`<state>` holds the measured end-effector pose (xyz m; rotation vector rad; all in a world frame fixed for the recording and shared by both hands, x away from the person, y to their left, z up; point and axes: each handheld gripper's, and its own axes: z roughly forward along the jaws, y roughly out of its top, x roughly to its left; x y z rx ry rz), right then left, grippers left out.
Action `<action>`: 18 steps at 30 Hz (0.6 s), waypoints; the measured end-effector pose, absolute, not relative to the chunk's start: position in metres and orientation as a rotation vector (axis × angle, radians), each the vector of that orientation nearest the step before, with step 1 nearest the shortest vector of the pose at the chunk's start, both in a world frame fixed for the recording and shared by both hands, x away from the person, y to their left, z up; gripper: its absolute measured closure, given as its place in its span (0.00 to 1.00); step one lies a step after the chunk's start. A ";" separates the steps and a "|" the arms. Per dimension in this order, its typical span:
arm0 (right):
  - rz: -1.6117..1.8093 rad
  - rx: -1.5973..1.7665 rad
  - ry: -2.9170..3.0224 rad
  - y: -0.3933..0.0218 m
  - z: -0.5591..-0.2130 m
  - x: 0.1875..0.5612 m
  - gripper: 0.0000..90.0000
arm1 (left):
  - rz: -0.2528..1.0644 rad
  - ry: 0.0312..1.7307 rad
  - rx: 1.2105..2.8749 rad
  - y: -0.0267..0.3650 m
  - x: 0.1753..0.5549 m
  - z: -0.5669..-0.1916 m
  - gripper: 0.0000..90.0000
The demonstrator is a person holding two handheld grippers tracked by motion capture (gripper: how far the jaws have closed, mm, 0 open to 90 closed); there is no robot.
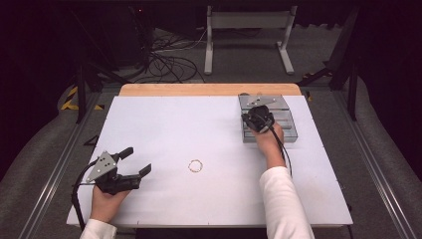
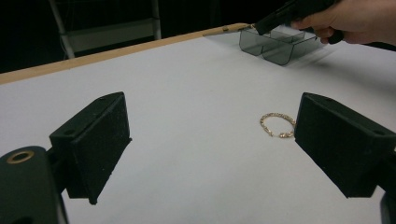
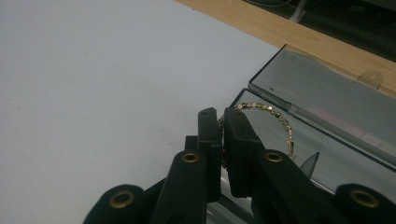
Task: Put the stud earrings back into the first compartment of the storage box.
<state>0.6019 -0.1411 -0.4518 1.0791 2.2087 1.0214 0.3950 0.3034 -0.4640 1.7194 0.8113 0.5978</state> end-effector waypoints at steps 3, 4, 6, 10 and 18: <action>1.023 1.102 2.205 -0.142 -0.454 0.604 0.96 | 0.602 0.805 1.725 0.303 0.395 -0.464 0.12; 1.020 1.105 2.202 -0.142 -0.454 0.604 0.96 | 0.601 0.806 1.724 0.303 0.395 -0.464 0.12; 1.020 1.110 2.192 -0.142 -0.455 0.605 0.96 | 0.596 0.809 1.721 0.303 0.395 -0.464 0.12; 1.024 1.120 2.179 -0.143 -0.456 0.607 0.95 | 0.593 0.812 1.720 0.302 0.395 -0.465 0.12; 1.078 1.121 2.129 -0.144 -0.449 0.598 0.71 | 0.600 0.807 1.723 0.304 0.396 -0.464 0.12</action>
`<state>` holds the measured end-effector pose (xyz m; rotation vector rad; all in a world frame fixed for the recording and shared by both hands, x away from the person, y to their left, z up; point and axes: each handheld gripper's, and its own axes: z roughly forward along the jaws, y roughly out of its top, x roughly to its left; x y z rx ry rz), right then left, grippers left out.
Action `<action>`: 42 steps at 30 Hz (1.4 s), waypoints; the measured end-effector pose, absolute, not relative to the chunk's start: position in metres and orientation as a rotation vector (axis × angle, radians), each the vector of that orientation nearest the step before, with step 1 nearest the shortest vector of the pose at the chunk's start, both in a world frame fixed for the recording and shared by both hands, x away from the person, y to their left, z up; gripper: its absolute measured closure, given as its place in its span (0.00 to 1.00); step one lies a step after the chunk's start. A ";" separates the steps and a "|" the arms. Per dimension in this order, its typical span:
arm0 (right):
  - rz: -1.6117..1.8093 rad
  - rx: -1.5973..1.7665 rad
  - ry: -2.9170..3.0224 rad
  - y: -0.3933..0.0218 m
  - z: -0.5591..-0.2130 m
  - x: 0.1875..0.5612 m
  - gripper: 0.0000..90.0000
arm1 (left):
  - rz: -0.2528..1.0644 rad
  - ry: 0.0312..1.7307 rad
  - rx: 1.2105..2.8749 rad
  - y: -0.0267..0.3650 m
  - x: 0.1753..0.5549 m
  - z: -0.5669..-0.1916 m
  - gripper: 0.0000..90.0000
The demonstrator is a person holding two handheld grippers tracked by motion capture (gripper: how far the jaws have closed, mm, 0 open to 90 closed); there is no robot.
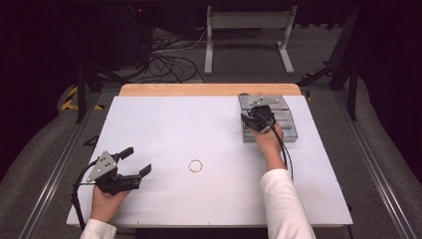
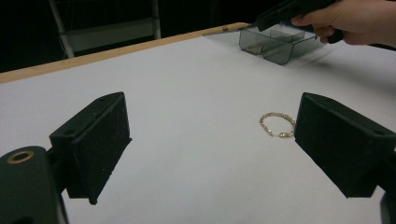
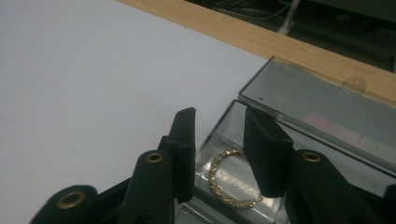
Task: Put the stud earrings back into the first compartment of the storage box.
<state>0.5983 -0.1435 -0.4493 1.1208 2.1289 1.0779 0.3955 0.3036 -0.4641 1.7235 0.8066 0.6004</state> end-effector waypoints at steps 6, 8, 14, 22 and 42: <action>1.173 1.046 2.130 -0.135 -0.446 0.582 0.62 | 0.595 0.808 1.723 0.302 0.395 -0.464 0.12; 1.216 1.013 2.140 -0.129 -0.446 0.574 0.56 | 0.597 0.807 1.721 0.302 0.394 -0.464 0.12; 1.263 0.941 2.167 -0.118 -0.446 0.560 0.51 | 0.598 0.805 1.722 0.302 0.394 -0.463 0.12; 1.335 0.873 2.219 -0.105 -0.448 0.542 0.35 | 0.600 0.802 1.724 0.302 0.394 -0.463 0.12; 1.396 0.712 2.389 -0.076 -0.461 0.503 0.17 | 0.597 0.804 1.724 0.301 0.393 -0.463 0.12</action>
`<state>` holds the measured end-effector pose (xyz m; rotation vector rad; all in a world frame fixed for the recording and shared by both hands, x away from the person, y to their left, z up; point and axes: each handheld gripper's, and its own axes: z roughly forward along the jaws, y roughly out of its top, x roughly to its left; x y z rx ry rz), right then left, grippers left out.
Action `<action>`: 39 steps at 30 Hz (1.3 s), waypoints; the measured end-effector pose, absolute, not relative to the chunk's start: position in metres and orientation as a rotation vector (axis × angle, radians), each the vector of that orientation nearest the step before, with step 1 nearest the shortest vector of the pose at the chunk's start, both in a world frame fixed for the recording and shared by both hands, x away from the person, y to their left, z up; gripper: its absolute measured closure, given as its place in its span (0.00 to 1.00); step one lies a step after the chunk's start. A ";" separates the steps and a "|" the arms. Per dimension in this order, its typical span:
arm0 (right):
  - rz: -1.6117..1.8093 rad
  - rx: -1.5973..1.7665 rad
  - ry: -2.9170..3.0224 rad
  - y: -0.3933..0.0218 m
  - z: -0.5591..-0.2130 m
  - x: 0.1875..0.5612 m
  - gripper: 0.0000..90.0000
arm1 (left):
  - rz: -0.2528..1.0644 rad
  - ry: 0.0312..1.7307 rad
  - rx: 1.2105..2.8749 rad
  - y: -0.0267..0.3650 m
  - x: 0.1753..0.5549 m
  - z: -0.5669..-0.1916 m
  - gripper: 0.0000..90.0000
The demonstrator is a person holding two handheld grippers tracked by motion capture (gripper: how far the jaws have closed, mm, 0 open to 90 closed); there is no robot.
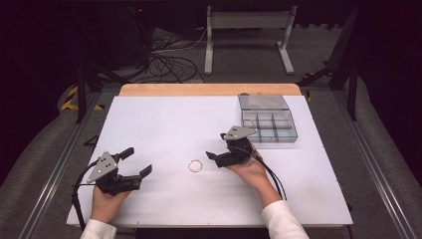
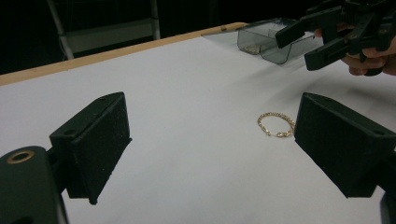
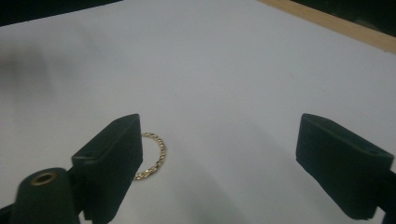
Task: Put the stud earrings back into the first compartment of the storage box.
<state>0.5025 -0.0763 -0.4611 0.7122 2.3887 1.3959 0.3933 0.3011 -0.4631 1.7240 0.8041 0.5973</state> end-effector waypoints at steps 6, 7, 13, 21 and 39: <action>1.403 0.612 2.470 -0.065 -0.468 0.492 0.31 | 0.599 0.802 1.731 0.301 0.393 -0.463 0.12; 1.398 0.597 2.482 -0.062 -0.470 0.491 0.33 | 0.598 0.802 1.730 0.301 0.393 -0.463 0.12; 1.391 0.510 2.552 -0.046 -0.478 0.482 0.48 | 0.601 0.803 1.727 0.301 0.393 -0.463 0.12; 1.352 0.479 2.585 -0.031 -0.488 0.477 0.64 | 0.602 0.802 1.725 0.302 0.393 -0.463 0.12; 1.214 0.471 2.670 -0.011 -0.495 0.478 0.76 | 0.594 0.802 1.731 0.302 0.394 -0.464 0.13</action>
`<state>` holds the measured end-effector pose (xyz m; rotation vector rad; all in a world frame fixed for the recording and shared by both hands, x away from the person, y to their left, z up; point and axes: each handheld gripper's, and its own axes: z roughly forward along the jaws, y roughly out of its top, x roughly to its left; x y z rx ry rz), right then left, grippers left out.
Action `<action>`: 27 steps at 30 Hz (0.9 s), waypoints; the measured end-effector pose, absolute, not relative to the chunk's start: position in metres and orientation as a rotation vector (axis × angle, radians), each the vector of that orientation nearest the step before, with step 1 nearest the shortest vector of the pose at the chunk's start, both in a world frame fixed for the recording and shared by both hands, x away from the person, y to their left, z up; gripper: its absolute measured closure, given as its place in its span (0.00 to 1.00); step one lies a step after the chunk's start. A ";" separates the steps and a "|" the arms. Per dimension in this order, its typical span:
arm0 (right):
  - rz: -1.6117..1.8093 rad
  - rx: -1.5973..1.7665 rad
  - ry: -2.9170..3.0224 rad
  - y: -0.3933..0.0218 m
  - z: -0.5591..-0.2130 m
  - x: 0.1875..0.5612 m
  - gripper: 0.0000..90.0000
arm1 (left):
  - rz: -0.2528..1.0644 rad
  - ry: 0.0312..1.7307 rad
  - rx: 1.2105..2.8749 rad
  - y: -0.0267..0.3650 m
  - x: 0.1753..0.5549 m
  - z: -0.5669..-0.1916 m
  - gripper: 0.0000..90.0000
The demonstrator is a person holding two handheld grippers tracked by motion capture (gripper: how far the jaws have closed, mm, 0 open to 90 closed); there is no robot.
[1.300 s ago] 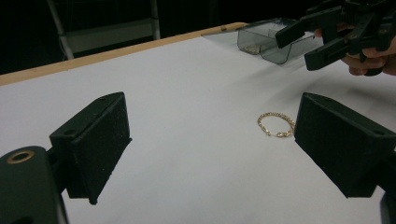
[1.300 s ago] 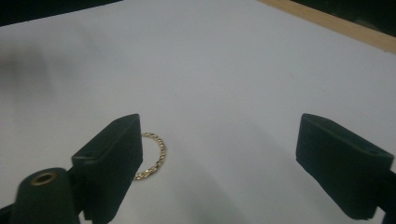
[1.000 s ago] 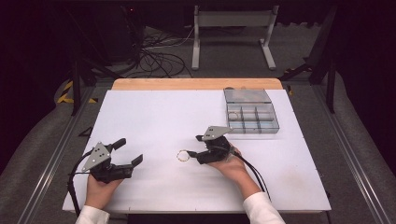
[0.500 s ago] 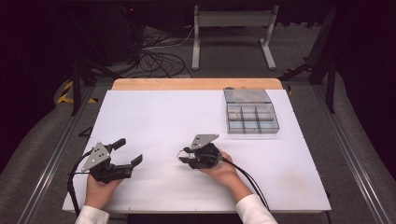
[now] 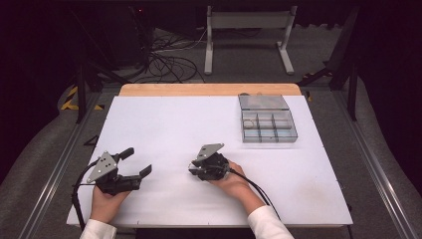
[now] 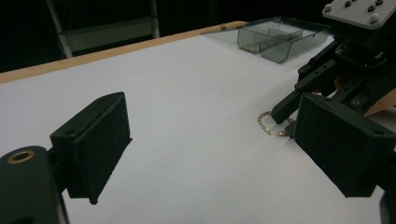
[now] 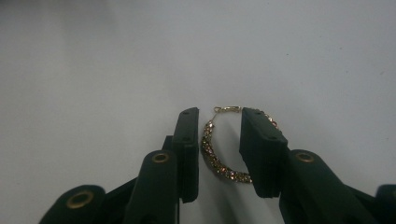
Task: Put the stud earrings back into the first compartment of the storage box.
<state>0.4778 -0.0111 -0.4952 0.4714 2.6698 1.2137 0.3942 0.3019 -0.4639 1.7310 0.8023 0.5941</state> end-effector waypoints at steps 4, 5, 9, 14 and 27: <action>1.204 0.474 2.666 -0.010 -0.495 0.477 0.80 | 0.600 0.807 1.730 0.299 0.395 -0.464 0.12; 1.202 0.476 2.662 -0.010 -0.495 0.476 0.81 | 0.599 0.808 1.730 0.299 0.395 -0.464 0.13; 1.187 0.468 2.648 -0.008 -0.496 0.474 0.89 | 0.597 0.807 1.737 0.296 0.395 -0.465 0.12; 1.182 0.445 2.643 -0.007 -0.496 0.471 0.96 | 0.601 0.801 1.743 0.295 0.395 -0.465 0.12; 1.194 0.457 2.626 -0.009 -0.494 0.472 0.97 | 0.606 0.806 1.744 0.298 0.395 -0.465 0.12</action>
